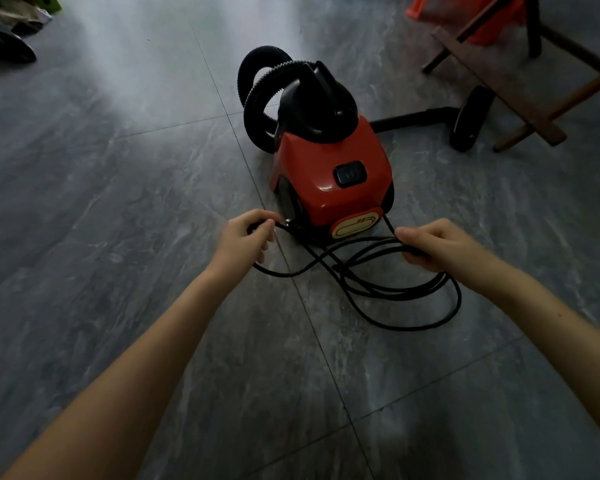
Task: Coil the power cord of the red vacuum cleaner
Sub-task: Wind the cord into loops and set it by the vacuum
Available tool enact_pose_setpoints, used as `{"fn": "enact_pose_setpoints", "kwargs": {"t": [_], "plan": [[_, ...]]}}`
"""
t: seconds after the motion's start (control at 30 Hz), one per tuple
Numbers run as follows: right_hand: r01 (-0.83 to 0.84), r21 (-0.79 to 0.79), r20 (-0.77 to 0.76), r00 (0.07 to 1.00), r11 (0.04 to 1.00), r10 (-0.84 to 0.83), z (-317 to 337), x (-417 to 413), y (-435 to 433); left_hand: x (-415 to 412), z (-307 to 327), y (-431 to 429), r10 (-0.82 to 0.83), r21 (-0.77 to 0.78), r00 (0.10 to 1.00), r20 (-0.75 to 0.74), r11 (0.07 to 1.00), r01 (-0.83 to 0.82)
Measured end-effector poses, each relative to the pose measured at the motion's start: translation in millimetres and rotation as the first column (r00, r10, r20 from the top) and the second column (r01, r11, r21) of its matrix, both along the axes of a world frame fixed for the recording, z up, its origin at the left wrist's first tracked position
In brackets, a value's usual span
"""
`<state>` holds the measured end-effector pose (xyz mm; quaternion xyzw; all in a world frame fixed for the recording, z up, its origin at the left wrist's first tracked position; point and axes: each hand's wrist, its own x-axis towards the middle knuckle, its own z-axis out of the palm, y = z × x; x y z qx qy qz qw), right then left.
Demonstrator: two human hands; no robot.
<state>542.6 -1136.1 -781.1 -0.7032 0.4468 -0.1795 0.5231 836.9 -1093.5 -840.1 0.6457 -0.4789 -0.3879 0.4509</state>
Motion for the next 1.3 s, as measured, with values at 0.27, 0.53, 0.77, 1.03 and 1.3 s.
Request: {"fn": "enact_pose_setpoints", "kwargs": {"t": [0.27,0.53,0.77,1.03,1.3], "plan": [[-0.077,0.002,-0.039,0.996,0.997,0.077,14,1,-4,-14,5,-11,0.005,-0.004,0.996,0.085,1.000,-0.005],[-0.023,-0.078,0.026,0.999,0.997,0.025,13,-4,3,-35,5,-5,-0.156,-0.023,0.978,0.137,0.987,0.161],[0.085,-0.131,0.054,0.995,0.988,-0.078,20,-15,13,-50,12,-5,-0.235,-0.111,0.916,0.324,0.952,0.284],[0.172,-0.276,0.084,0.984,0.946,-0.155,58,-31,29,-58,23,-12,-0.010,-0.142,0.889,0.457,0.986,0.084],[0.266,-0.399,0.120,0.964,0.878,-0.238,82,-53,43,-91,36,-15,0.010,-0.047,0.947,0.321,0.999,0.005]]}}
